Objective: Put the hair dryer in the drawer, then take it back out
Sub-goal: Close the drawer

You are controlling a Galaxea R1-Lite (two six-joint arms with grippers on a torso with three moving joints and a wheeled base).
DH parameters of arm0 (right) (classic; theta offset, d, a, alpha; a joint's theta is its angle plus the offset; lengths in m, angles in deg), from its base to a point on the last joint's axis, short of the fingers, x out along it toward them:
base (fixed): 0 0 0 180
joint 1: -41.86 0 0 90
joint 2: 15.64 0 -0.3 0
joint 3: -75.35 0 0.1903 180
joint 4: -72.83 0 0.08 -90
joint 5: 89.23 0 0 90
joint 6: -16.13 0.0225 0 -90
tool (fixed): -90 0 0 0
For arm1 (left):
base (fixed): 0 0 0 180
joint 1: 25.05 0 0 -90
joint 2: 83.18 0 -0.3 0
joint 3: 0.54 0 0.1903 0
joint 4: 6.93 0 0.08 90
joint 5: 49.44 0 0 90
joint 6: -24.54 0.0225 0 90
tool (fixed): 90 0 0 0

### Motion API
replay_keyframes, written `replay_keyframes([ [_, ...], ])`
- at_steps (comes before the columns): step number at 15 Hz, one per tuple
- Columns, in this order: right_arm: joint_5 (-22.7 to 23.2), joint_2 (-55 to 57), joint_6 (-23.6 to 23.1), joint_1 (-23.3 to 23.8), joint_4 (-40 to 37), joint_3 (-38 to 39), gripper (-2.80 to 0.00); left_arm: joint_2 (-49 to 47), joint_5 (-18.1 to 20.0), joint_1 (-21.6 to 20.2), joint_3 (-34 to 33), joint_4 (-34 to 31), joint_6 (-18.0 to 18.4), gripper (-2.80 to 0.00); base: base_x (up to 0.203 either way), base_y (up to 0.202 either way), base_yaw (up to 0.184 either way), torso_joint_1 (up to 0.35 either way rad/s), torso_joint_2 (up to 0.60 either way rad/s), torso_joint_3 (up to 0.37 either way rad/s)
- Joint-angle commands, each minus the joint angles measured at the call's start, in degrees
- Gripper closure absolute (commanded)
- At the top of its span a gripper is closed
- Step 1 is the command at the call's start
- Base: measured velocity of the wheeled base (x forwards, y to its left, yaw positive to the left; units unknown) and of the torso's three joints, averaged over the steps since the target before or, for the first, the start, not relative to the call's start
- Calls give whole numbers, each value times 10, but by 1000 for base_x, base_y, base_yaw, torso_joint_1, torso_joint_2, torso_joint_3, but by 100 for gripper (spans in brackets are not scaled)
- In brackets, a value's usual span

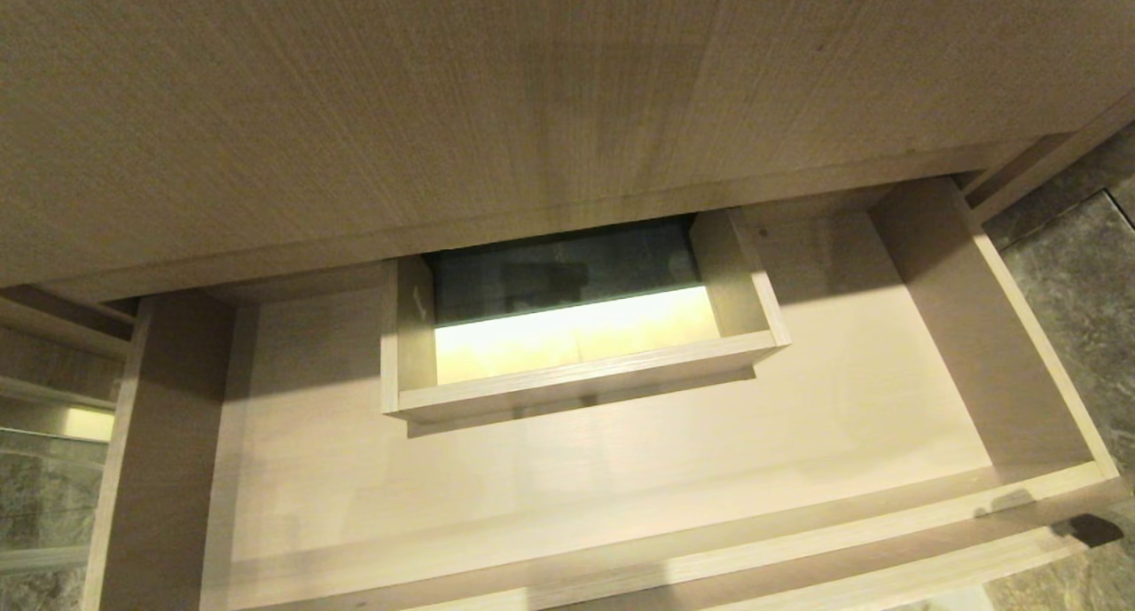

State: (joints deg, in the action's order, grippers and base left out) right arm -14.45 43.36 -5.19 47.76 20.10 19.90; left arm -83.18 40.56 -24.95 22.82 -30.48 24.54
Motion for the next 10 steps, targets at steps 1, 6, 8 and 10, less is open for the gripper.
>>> replay_keyframes([
  [1,3,70,-3,0,33,-10,0,0,0,0,-1,0,0,0,0,0,0,0,0,0],
  [6,56,110,-4,-1,149,-42,0,0,0,0,0,0,0,0,0,0,0,0,0,0],
  [8,75,116,-2,-5,183,-48,0,0,0,0,-1,0,0,0,0,0,0,0,0,0],
  [10,108,134,7,-14,329,-73,0,0,0,0,-1,0,0,0,0,0,0,0,0,0],
])
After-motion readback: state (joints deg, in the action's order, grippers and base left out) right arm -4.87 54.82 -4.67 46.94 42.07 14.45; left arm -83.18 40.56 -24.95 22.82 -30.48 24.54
